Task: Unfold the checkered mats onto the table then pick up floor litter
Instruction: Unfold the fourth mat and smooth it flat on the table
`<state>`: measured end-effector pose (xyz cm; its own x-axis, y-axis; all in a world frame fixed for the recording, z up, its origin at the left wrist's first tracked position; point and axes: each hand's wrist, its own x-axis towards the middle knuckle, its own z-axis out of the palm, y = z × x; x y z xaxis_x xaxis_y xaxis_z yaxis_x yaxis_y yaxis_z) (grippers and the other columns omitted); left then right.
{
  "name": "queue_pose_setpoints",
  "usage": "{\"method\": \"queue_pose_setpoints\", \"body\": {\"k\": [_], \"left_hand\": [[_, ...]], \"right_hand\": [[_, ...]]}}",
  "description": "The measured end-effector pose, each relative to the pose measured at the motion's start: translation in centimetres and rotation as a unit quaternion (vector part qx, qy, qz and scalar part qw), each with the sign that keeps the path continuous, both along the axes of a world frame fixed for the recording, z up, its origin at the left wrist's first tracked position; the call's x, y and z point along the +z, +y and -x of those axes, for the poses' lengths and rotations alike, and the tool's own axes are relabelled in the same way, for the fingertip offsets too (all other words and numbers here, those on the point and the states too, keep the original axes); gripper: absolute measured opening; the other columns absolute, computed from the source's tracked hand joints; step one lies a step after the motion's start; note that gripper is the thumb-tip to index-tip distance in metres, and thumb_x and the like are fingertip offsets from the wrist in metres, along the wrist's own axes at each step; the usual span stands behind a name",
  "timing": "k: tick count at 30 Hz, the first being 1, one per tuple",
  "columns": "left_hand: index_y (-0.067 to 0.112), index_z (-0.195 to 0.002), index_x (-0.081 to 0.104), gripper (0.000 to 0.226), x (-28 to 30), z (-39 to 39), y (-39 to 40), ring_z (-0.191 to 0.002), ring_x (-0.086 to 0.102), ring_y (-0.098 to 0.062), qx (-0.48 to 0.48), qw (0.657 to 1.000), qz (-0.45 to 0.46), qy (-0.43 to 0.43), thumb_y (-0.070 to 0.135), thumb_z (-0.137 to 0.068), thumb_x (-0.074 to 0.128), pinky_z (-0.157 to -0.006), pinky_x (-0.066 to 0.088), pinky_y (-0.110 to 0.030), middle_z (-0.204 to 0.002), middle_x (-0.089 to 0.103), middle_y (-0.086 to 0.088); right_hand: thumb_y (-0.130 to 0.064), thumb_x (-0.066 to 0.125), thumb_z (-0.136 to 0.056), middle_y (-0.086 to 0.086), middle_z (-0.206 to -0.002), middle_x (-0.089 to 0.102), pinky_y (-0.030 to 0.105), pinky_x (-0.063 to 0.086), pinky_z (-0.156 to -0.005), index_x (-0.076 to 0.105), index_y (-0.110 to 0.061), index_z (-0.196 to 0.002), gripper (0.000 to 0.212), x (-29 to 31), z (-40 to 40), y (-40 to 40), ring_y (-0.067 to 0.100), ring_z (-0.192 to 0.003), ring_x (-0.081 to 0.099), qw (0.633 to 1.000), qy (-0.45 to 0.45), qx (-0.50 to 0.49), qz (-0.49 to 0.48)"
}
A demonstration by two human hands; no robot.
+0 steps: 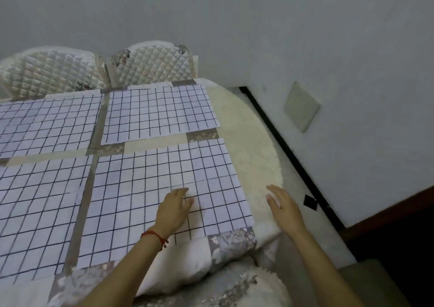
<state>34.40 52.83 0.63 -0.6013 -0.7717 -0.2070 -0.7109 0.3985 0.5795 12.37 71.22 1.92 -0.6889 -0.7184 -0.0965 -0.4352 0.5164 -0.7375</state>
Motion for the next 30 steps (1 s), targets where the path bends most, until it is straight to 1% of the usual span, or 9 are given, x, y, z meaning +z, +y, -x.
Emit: {"method": "queue_pose_setpoints", "body": {"k": [2,6,9,13,19,21,25,28,30], "left_hand": [[0.014,-0.135,0.040,0.046,1.7,3.0,3.4,-0.128,0.042,-0.023,-0.037,0.999,-0.010,0.004,0.034,-0.094,0.043,-0.106,0.033,-0.033,-0.139,0.047,-0.008],[0.014,-0.124,0.053,0.038,5.0,9.2,11.5,-0.114,0.056,-0.021,-0.095,0.995,-0.011,0.029,0.032,-0.092,0.046,-0.097,0.042,-0.032,-0.125,0.061,-0.007],[0.013,-0.119,0.058,0.033,6.7,14.1,18.0,-0.113,0.056,-0.021,-0.146,0.988,-0.019,0.037,0.030,-0.093,0.046,-0.095,0.040,-0.027,-0.125,0.062,-0.006],[0.011,-0.118,0.060,0.032,7.1,18.5,25.3,-0.116,0.055,-0.020,-0.174,0.981,-0.073,0.051,0.027,-0.093,0.048,-0.091,0.036,-0.019,-0.125,0.061,-0.006],[0.009,-0.113,0.063,0.030,1.6,19.9,31.7,-0.110,0.059,-0.021,-0.155,0.974,-0.164,-0.010,0.026,-0.090,0.052,-0.090,0.041,-0.024,-0.118,0.065,-0.009],[0.008,-0.112,0.064,0.030,-0.4,19.9,32.5,-0.107,0.060,-0.023,-0.138,0.971,-0.193,-0.029,0.025,-0.090,0.053,-0.090,0.043,-0.026,-0.113,0.067,-0.011],[0.006,-0.098,0.067,0.025,-4.1,20.9,33.0,-0.090,0.060,-0.025,-0.114,0.966,-0.224,-0.059,0.023,-0.091,0.050,-0.083,0.046,-0.033,-0.095,0.065,-0.010],[0.000,-0.100,0.063,0.026,-6.5,22.3,32.5,-0.083,0.057,-0.023,-0.088,0.961,-0.253,-0.062,0.020,-0.093,0.047,-0.083,0.047,-0.034,-0.089,0.062,-0.010],[-0.001,-0.103,0.061,0.027,-7.9,23.6,31.8,-0.083,0.058,-0.023,-0.067,0.957,-0.274,-0.069,0.019,-0.094,0.046,-0.082,0.046,-0.034,-0.089,0.062,-0.010]], "right_hand": [[-0.022,0.045,-0.095,0.009,-0.138,0.048,0.024,0.033,-0.099,0.048,-0.013,-0.131,0.037,1.0,1.7,4.8,0.020,-0.122,0.047,0.999,-0.022,-0.034,0.009],[-0.023,0.045,-0.095,0.009,-0.132,0.051,0.023,0.034,-0.093,0.045,-0.015,-0.133,0.039,2.8,4.9,15.4,0.010,-0.110,0.045,0.992,-0.068,-0.100,0.041],[-0.026,0.045,-0.095,0.010,-0.128,0.054,0.025,0.037,-0.091,0.046,-0.017,-0.132,0.038,3.1,7.6,22.9,0.012,-0.106,0.048,0.984,-0.076,-0.150,0.052],[-0.024,0.045,-0.095,0.010,-0.125,0.056,0.026,0.038,-0.091,0.051,-0.011,-0.128,0.036,2.2,9.4,31.5,0.014,-0.106,0.049,0.978,-0.087,-0.187,0.036],[-0.017,0.047,-0.094,0.012,-0.124,0.059,0.022,0.034,-0.091,0.057,-0.004,-0.120,0.031,-2.7,9.2,40.6,0.023,-0.113,0.053,0.955,-0.153,-0.253,0.007],[-0.019,0.047,-0.094,0.012,-0.120,0.061,0.022,0.035,-0.089,0.059,-0.003,-0.118,0.031,-4.2,9.2,42.2,0.023,-0.110,0.055,0.947,-0.174,-0.271,-0.014],[-0.019,0.048,-0.093,0.016,-0.117,0.063,0.031,0.043,-0.090,0.059,-0.001,-0.116,0.031,-7.2,10.9,43.5,0.029,-0.108,0.059,0.929,-0.217,-0.298,-0.040],[-0.021,0.048,-0.093,0.018,-0.116,0.064,0.038,0.046,-0.093,0.060,-0.001,-0.115,0.032,-9.1,13.5,43.4,0.031,-0.106,0.060,0.919,-0.242,-0.305,-0.070],[-0.022,0.048,-0.093,0.018,-0.114,0.064,0.036,0.047,-0.090,0.060,-0.001,-0.114,0.032,-9.8,15.8,42.7,0.030,-0.103,0.061,0.912,-0.256,-0.308,-0.087]]}}
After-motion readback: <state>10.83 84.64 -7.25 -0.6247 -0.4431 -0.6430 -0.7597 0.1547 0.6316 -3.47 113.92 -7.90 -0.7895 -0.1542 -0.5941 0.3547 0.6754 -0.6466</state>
